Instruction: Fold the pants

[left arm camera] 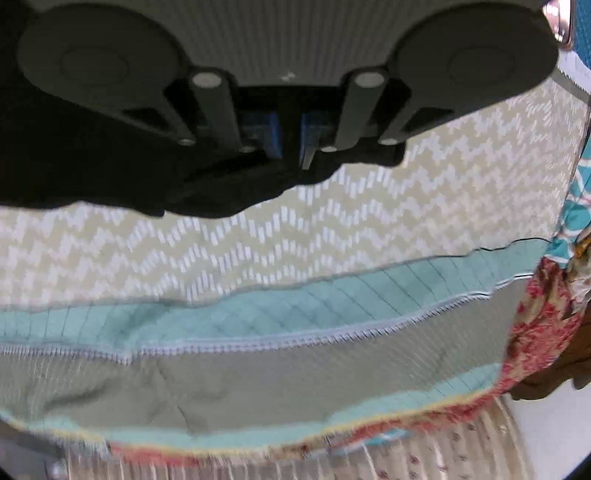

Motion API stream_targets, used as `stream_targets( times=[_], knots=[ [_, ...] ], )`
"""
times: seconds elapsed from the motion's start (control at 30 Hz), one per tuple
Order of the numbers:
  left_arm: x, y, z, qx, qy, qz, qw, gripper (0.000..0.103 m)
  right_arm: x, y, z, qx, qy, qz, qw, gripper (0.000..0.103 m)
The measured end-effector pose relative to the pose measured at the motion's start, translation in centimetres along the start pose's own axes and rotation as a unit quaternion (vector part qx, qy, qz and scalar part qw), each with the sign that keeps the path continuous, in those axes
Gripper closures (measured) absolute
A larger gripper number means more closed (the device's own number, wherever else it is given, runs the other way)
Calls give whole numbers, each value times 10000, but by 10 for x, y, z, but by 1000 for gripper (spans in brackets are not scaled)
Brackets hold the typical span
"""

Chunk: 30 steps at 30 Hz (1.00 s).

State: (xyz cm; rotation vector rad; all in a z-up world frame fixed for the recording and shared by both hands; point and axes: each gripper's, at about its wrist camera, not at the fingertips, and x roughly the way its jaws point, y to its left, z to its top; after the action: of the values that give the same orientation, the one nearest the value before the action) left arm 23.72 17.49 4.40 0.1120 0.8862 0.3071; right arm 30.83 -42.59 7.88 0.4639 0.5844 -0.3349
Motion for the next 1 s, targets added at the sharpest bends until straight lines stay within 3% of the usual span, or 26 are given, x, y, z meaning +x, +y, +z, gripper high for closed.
stream_targets(
  times=[0.13,0.23,0.37,0.4,0.47,0.6,0.77,0.83,0.93,1.0],
  knots=[
    [-45,26,-10,-359,-616,-121,9974,93,3,-29,-16,463,410,273,9977,51],
    [-73,39,-22,-556,-838,-183,9948,93,10,-34,-32,806,758,483,9927,50],
    [-97,51,-33,-814,-946,-248,9919,93,34,-18,-45,1001,1186,608,9860,37],
    [-100,53,-36,-851,-977,-245,9913,93,40,-14,-49,1026,1262,593,9849,50],
    [-109,56,-39,-953,-1066,-194,9895,93,43,-2,-51,940,1355,534,9849,96],
    [-129,73,-36,-1502,-1265,-271,9802,93,-11,1,-32,959,334,523,9935,98],
    [-133,98,-30,-2093,-1290,-422,9684,93,-82,4,8,1075,-533,1000,9877,97],
    [-121,104,-22,-2300,-1192,-460,9648,93,-79,20,21,972,-535,1084,9879,97],
    [-92,102,-5,-2402,-1036,-363,9645,93,-40,62,30,749,-335,970,9919,96],
    [-62,95,8,-2412,-796,-241,9669,89,-1,88,27,216,-112,898,9957,85]
  ],
)
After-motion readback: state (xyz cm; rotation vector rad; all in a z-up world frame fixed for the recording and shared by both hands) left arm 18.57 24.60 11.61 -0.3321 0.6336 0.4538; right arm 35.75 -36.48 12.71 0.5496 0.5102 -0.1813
